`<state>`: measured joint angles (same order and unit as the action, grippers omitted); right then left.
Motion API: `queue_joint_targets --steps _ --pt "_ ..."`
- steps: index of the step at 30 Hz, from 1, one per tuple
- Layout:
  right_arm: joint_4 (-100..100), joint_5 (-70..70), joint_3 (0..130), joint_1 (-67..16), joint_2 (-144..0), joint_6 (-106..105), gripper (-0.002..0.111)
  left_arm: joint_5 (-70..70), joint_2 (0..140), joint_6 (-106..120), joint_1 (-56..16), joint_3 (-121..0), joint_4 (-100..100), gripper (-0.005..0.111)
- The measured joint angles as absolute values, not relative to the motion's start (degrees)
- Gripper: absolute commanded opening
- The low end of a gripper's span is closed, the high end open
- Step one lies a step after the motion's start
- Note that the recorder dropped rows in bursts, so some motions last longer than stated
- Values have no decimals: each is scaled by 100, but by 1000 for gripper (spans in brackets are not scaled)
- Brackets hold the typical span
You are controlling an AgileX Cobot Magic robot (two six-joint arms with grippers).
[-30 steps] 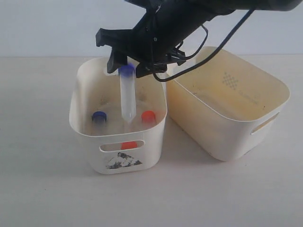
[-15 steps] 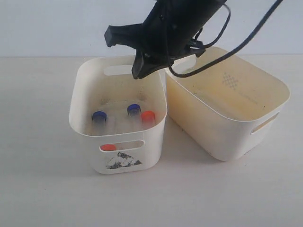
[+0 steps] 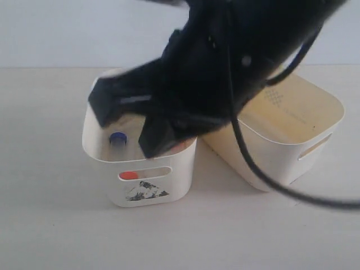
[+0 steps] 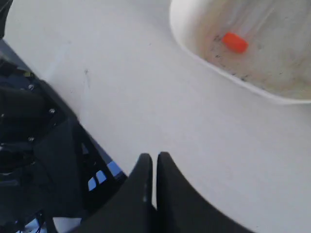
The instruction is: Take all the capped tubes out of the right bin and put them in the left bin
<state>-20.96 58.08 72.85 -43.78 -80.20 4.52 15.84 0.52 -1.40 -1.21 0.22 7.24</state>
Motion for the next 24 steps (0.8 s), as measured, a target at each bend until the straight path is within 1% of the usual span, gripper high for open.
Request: queue_joint_targets --steps 4,8,19,22,24 --pt "-2239 5776 6654 -4861 -7580 533 3 1584 52 -140 -121 22 724 4" --pt "-2367 6126 6559 -5068 -7438 557 3 1584 52 -140 -121 22 724 4" --pt "-2293 6320 6559 -5083 -7401 583 3 1584 52 -140 -121 22 724 4" --pt "-2066 6306 6519 -5029 -7127 583 3 1584 52 -140 -121 22 724 4" --pt "-1996 6088 6428 -4881 -6704 583 3 1584 52 -140 -121 22 724 4"
